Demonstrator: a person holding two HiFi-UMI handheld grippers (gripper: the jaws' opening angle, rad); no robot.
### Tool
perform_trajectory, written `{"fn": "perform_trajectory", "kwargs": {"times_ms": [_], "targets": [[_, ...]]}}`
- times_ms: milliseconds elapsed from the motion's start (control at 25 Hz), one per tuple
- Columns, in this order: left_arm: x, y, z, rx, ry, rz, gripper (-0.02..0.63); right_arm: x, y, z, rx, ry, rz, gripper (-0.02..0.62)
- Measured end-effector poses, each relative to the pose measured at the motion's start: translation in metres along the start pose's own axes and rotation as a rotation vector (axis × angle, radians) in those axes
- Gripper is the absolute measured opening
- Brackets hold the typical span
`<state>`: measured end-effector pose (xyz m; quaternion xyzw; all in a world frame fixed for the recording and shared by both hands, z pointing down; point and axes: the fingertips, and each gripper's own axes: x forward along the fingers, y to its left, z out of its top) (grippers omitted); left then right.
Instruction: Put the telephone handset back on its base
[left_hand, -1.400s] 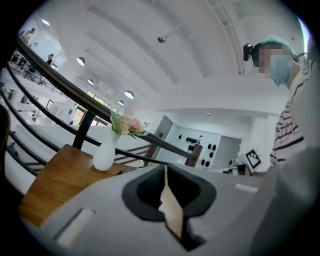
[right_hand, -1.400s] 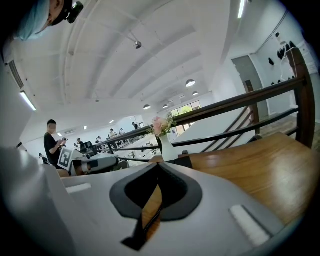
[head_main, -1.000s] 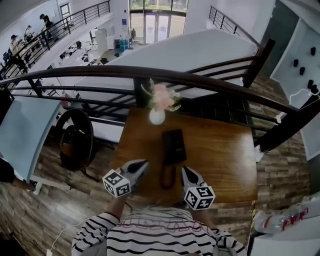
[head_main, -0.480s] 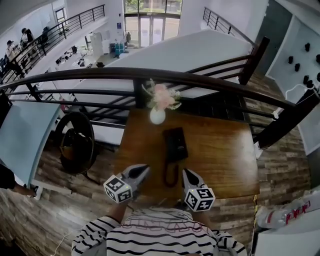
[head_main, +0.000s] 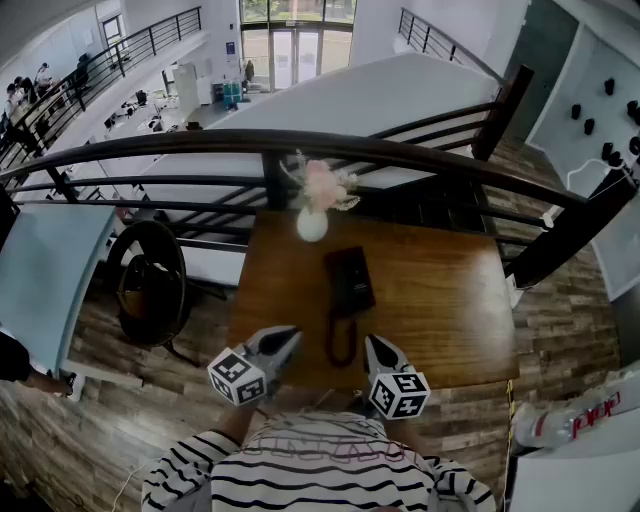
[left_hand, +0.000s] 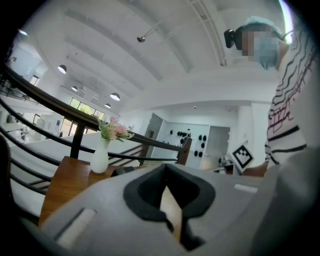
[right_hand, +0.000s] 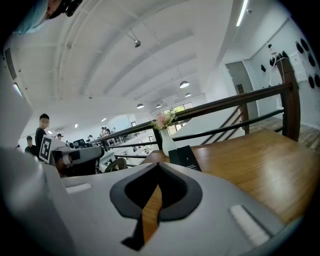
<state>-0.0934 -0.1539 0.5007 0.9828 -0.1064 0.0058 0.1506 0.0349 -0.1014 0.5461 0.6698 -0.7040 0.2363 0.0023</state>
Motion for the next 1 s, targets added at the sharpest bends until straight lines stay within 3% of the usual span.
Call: {"fn": "perform_trajectory", "kwargs": {"times_ms": [1000], "targets": [[0.005,0.006,-0.012,-0.073,-0.005,0.049,0.004,0.009,-0.009,0.001,-0.025,0.019,0.007,0.0]]}}
